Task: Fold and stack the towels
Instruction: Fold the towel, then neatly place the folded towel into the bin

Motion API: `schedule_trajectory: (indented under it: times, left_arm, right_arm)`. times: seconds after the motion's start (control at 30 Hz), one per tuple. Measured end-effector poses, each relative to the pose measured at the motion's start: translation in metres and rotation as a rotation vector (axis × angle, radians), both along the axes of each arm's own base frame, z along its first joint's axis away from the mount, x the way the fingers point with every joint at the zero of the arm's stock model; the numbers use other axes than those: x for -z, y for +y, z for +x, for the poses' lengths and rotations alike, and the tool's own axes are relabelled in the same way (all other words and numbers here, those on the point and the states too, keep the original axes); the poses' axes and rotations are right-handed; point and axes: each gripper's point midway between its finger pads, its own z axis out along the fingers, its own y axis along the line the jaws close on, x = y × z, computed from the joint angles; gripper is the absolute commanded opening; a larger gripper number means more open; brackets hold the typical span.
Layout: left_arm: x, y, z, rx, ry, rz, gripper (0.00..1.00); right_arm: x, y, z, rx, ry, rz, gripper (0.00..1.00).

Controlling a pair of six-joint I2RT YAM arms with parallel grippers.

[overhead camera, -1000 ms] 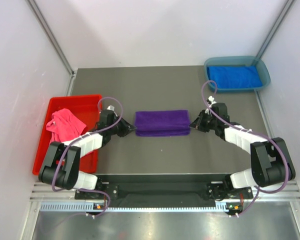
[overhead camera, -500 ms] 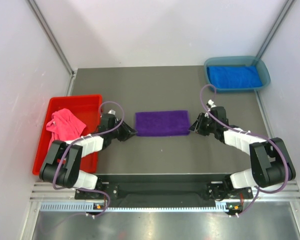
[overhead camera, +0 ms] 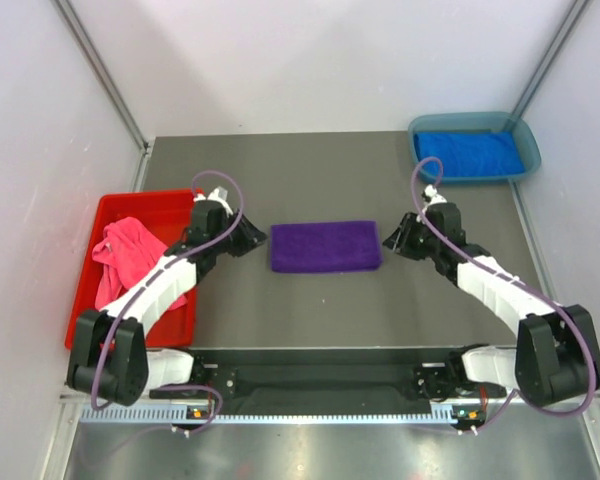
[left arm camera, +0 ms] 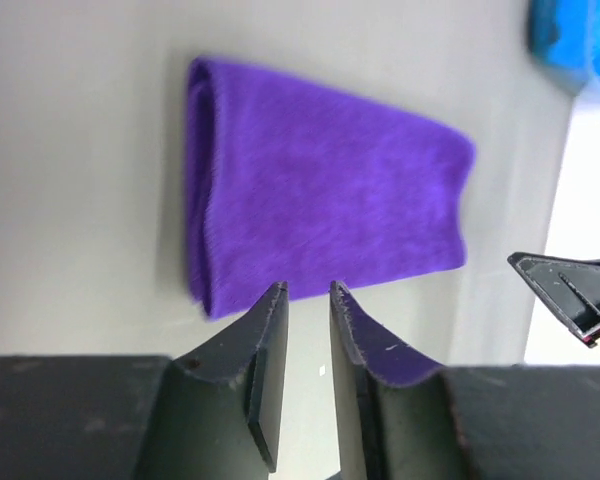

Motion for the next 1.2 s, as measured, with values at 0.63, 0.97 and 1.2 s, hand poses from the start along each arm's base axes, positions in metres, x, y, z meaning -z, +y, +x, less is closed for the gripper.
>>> schedule_trajectory:
  times: [0.63, 0.97, 1.2]
  left_arm:
    - [0.100, -0.025, -0.002, 0.091, 0.236, 0.016, 0.09]
    - [0.098, -0.025, -0.001, 0.099, 0.221, 0.019, 0.16]
    - [0.067, -0.028, 0.015, 0.117, 0.172, 0.039, 0.20]
  right_arm:
    - [0.063, 0.034, 0.002, -0.065, 0.137, 0.019, 0.27]
    - [0.054, 0.023, 0.006, -0.048, 0.115, 0.005, 0.38]
    - [0.014, 0.014, 0.033, -0.035, 0.018, -0.065, 0.55]
